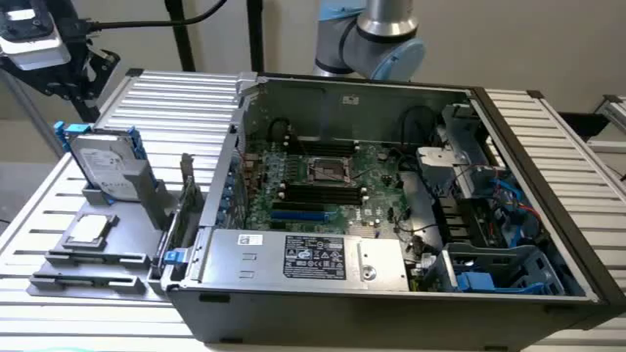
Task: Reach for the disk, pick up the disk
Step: 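Pick up the disk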
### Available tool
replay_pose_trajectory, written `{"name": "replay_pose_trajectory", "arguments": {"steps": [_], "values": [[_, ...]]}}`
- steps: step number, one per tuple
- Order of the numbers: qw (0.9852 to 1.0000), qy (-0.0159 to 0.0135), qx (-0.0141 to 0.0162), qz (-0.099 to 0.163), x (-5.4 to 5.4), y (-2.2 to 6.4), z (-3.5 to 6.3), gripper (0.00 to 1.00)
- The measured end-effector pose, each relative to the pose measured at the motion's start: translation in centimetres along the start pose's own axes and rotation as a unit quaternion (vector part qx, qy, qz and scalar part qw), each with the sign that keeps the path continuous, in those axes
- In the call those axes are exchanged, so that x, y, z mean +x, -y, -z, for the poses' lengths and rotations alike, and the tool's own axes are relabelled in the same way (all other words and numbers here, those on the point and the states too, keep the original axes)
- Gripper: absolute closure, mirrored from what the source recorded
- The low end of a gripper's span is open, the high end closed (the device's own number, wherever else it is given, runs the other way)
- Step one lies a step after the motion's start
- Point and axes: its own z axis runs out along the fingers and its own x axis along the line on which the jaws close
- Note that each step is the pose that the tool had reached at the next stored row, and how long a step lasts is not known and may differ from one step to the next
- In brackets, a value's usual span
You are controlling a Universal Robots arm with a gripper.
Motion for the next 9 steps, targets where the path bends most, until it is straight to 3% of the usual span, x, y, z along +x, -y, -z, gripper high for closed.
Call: {"name": "replay_pose_trajectory", "arguments": {"steps": [9], "values": [[1.0, 0.0, 0.0, 0.0, 0.0, 0.0, 0.0, 0.89]]}}
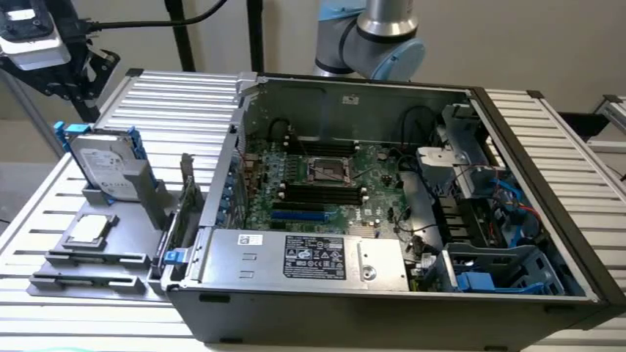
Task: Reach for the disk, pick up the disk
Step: 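Pick up the disk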
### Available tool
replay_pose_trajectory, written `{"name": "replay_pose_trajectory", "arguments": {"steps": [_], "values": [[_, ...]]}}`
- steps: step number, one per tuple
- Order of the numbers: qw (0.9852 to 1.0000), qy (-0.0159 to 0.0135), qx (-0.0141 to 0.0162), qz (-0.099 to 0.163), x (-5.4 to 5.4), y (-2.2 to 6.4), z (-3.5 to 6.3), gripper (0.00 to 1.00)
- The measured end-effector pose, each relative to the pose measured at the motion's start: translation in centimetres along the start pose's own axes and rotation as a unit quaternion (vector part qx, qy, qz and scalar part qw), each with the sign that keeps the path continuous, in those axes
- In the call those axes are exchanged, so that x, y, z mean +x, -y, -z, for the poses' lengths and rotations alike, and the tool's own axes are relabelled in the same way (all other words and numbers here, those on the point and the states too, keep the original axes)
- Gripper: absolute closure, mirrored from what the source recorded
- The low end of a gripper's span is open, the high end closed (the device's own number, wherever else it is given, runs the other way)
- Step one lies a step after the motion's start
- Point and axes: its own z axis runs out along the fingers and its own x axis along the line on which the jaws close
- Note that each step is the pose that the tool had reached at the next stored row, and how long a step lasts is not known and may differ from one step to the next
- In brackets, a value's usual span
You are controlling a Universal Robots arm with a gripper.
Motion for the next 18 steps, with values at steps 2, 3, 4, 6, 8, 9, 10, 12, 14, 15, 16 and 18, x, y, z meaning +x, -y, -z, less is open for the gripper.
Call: {"name": "replay_pose_trajectory", "arguments": {"steps": [2, 3, 4, 6, 8, 9, 10, 12, 14, 15, 16, 18], "values": [[1.0, 0.0, 0.0, 0.0, 0.0, 0.0, 0.0, 0.89], [1.0, -0.0001, 0.0001, 0.0, 0.1, -0.01, 0.01, 0.89], [1.0, -0.0001, 0.0001, 0.0, 0.2, -0.05, 0.01, 0.89], [1.0, 0.0002, 0.0, 0.0, 0.9, -0.28, -0.01, 0.89], [1.0, 0.0004, 0.0001, 0.0, 1.7, -0.61, -0.02, 0.89], [1.0, 0.0005, 0.0, 0.0, 2.1, -0.81, -0.03, 0.89], [1.0, 0.0005, 0.0, 0.0, 2.5, -1.01, -0.04, 0.89], [1.0, 0.0005, 0.0001, 0.0, 3.4, -1.47, -0.05, 0.89], [1.0, 0.0005, 0.0, 0.0, 4.3, -1.93, -0.07, 0.89], [1.0, 0.0005, 0.0, 0.0, 4.7, -2.14, -0.09, 0.89], [1.0, 0.0006, 0.0, 0.0, 5.0, -2.33, -0.1, 0.89], [1.0, 0.0006, 0.0002, 0.0, 5.1, -2.52, -0.1, 0.89]]}}
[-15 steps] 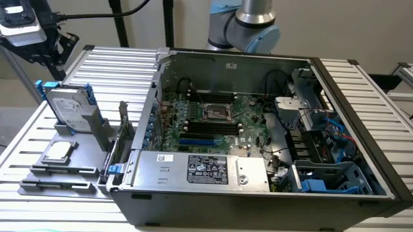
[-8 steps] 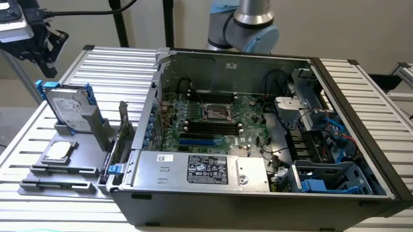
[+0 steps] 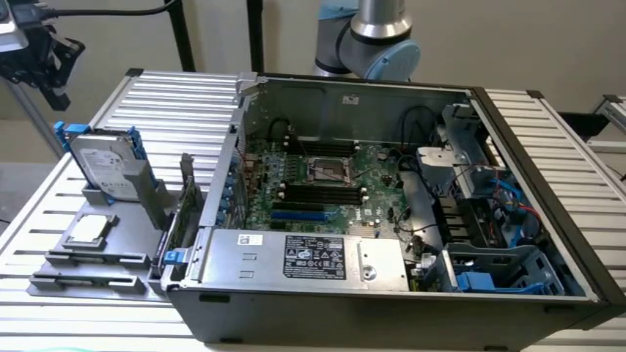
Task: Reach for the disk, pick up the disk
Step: 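Pick up the disk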
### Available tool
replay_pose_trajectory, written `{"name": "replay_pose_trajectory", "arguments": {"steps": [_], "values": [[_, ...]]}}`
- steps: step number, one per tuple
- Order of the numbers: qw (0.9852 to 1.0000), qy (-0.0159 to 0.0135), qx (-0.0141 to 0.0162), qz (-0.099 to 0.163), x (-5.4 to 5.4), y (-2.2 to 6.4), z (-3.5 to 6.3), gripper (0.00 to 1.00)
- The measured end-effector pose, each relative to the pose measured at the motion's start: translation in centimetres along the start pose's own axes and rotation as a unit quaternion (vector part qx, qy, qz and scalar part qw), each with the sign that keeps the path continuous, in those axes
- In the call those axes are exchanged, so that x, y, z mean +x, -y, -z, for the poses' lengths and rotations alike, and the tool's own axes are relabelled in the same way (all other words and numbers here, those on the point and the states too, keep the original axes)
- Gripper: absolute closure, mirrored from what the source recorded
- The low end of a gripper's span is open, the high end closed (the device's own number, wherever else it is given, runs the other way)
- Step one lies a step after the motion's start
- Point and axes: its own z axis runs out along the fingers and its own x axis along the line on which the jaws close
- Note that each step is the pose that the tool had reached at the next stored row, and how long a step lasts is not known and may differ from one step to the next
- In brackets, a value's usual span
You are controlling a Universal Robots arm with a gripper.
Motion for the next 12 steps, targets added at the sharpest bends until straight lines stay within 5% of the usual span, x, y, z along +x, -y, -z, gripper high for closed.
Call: {"name": "replay_pose_trajectory", "arguments": {"steps": [6, 12], "values": [[1.0, -0.0002, 0.0001, 0.004, 0.01, -0.02, 0.0, 0.89], [0.9984, -0.0021, 0.0, 0.056, 0.0, -0.02, 0.0, 0.89]]}}
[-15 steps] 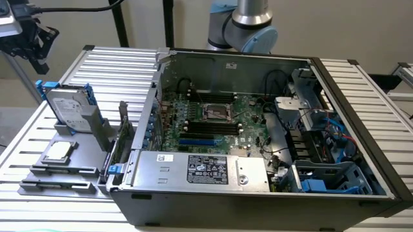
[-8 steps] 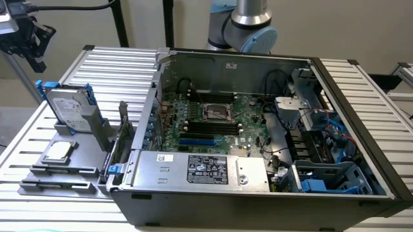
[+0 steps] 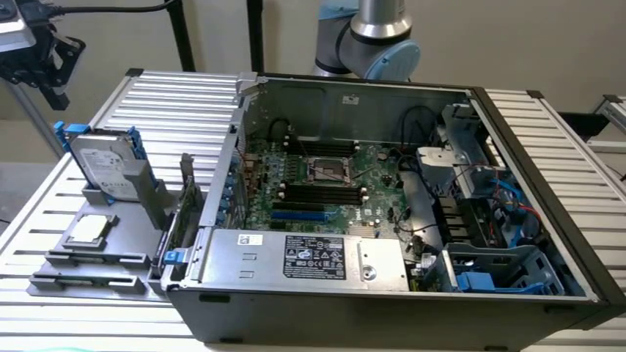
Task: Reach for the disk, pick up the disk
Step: 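Pick up the disk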
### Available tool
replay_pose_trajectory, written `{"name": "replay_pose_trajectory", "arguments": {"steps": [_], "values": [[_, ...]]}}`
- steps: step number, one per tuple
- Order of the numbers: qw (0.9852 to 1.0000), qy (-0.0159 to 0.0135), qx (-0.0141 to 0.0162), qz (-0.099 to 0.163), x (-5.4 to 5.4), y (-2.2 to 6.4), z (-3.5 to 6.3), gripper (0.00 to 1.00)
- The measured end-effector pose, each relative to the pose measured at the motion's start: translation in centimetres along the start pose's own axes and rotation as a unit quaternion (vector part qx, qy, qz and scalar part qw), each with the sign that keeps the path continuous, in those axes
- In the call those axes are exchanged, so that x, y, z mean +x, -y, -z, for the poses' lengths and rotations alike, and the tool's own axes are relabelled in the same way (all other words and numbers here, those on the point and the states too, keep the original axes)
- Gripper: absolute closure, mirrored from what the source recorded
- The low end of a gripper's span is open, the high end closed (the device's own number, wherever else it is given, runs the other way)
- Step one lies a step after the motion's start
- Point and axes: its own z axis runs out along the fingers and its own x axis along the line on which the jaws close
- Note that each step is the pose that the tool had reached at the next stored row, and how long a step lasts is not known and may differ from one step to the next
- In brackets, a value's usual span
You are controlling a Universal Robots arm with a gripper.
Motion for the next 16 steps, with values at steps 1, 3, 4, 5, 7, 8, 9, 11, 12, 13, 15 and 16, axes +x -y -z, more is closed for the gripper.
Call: {"name": "replay_pose_trajectory", "arguments": {"steps": [1, 3, 4, 5, 7, 8, 9, 11, 12, 13, 15, 16], "values": [[1.0, -0.0003, 0.0, 0.009, 0.0, 0.0, 0.0, 0.89], [0.9996, -0.001, 0.0, 0.028, 0.0, 0.0, 0.0, 0.89], [0.9993, -0.0014, 0.0, 0.036, 0.0, 0.0, 0.0, 0.89], [0.999, -0.0017, 0.0, 0.045, 0.0, 0.0, 0.0, 0.89], [0.998, -0.0024, 0.0, 0.064, 0.0, 0.0, 0.0, 0.89], [0.9973, -0.0028, -0.0001, 0.073, 0.0, 0.0, 0.0, 0.89], [0.9966, -0.0031, -0.0001, 0.082, 0.0, 0.0, 0.0, 0.89], [0.995, -0.0038, -0.0001, 0.1, 0.0, 0.0, 0.0, 0.89], [0.994, -0.0041, -0.0001, 0.109, 0.0, 0.0, 0.0, 0.89], [0.993, -0.0044, -0.0001, 0.118, 0.0, 0.0, 0.0, 0.89], [0.9907, -0.0052, -0.0001, 0.136, 0.0, 0.0, 0.0, 0.89], [0.9894, -0.0055, -0.0001, 0.145, 0.0, 0.0, 0.0, 0.89]]}}
